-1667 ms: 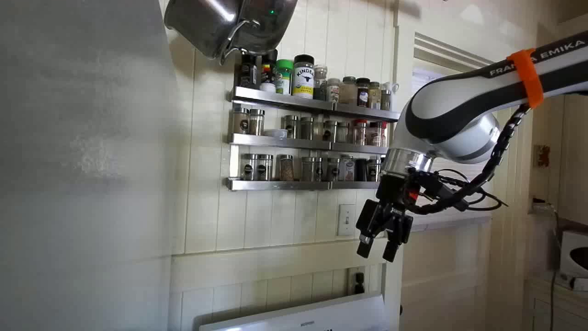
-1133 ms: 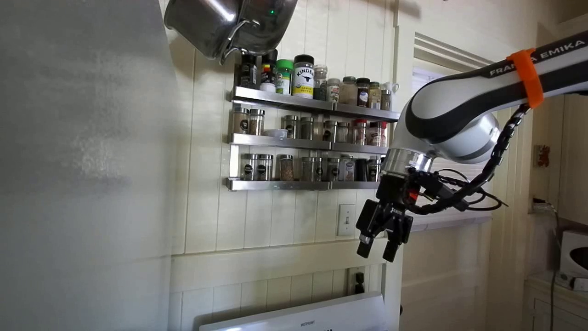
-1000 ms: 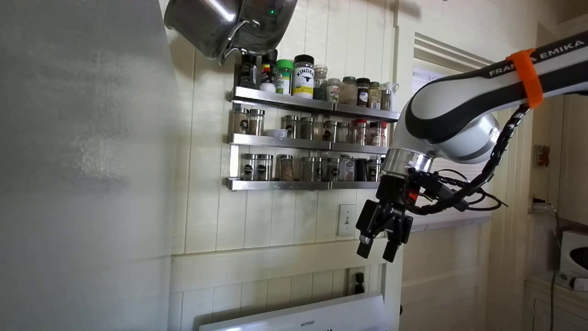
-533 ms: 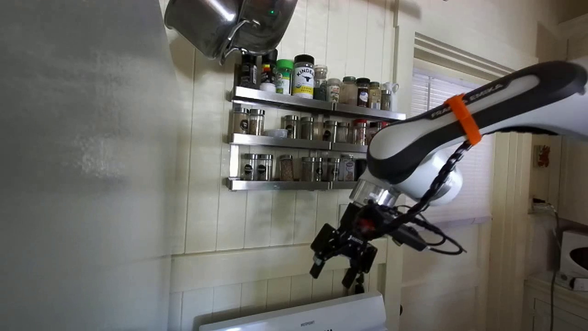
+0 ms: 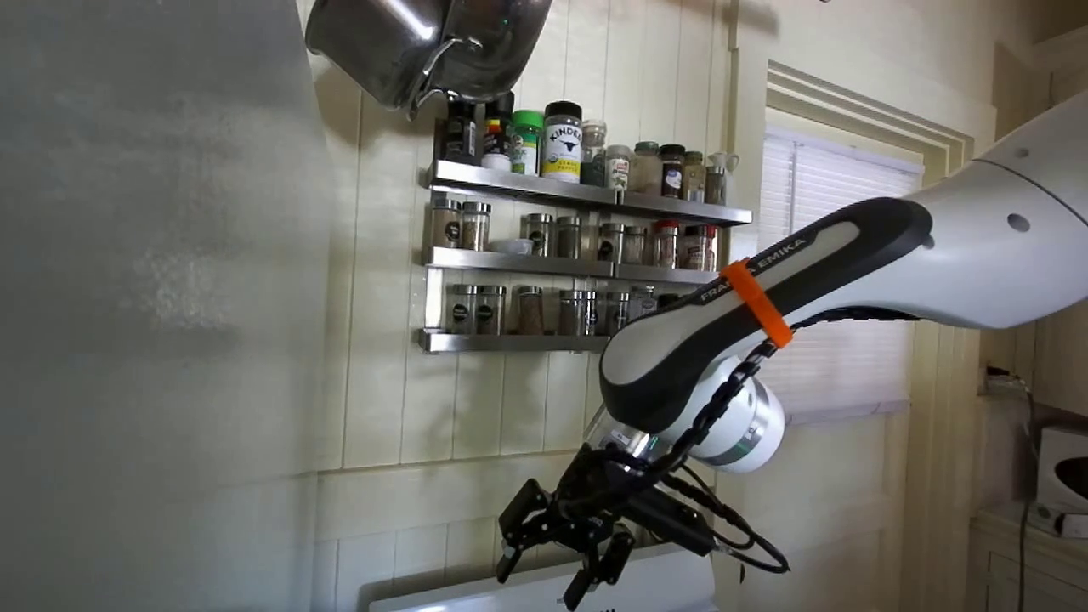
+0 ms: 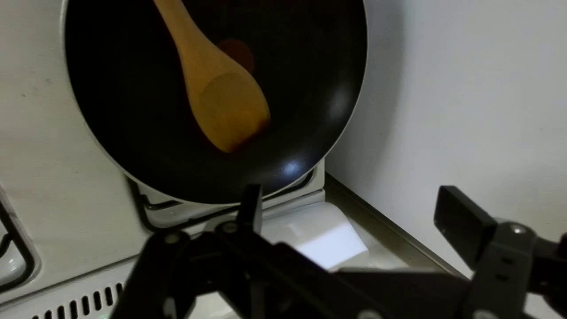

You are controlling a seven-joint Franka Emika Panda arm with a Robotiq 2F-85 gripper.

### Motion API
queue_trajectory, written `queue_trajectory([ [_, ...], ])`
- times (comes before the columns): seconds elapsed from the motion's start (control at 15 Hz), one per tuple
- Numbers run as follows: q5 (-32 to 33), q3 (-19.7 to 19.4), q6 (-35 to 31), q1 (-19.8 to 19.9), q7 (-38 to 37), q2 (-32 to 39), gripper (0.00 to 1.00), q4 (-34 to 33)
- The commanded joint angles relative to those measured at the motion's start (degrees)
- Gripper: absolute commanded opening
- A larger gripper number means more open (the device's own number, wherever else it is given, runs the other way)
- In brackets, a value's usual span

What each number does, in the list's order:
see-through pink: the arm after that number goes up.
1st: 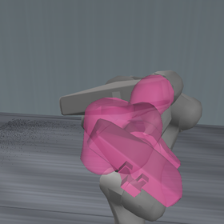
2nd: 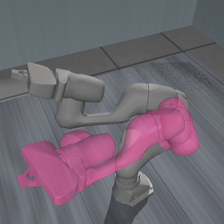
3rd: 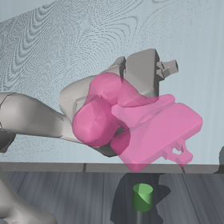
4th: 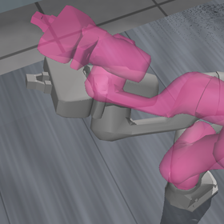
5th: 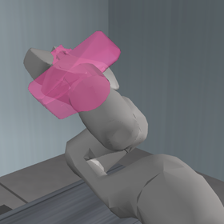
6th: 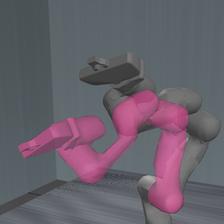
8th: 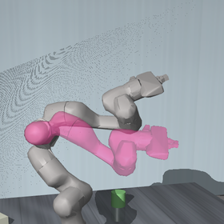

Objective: Move the black pan to the right

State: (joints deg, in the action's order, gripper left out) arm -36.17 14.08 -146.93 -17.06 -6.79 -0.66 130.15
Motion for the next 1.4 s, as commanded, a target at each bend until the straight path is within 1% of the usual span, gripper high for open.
queue_trajectory([
  [0.0, -2.8, 0.7, 1.7, 0.4, -1.0, 1.0, 1.00, -1.5],
  [0.13, -6.7, 1.4, 3.6, -0.2, -2.0, 3.1, 1.00, -4.0],
  [0.27, -9.2, 2.3, 6.6, -0.5, -5.3, 4.8, 1.00, -6.6],
  [0.4, -10.3, 3.2, 8.6, -0.9, -10.5, 6.2, 1.00, -8.6],
  [0.67, -10.5, 4.2, 11.5, -2.0, -22.5, 8.3, 1.00, -11.2],
  [0.73, -11.6, 4.5, 13.1, -2.1, -24.4, 8.6, 1.00, -11.8],
  [0.8, -12.8, 4.7, 14.5, -2.3, -26.1, 8.6, 1.00, -12.1],
  [1.0, -13.7, 5.0, 18.3, -3.0, -34.7, 6.9, 1.00, -10.9],
  [1.13, -14.7, 5.2, 22.8, -3.1, -39.2, 4.8, 1.00, -9.3],
  [1.27, -16.8, 5.4, 28.1, -2.8, -41.5, 2.2, 1.00, -7.6],
  [1.33, -18.1, 5.3, 32.2, -2.4, -42.1, 1.3, 1.00, -7.3],
])
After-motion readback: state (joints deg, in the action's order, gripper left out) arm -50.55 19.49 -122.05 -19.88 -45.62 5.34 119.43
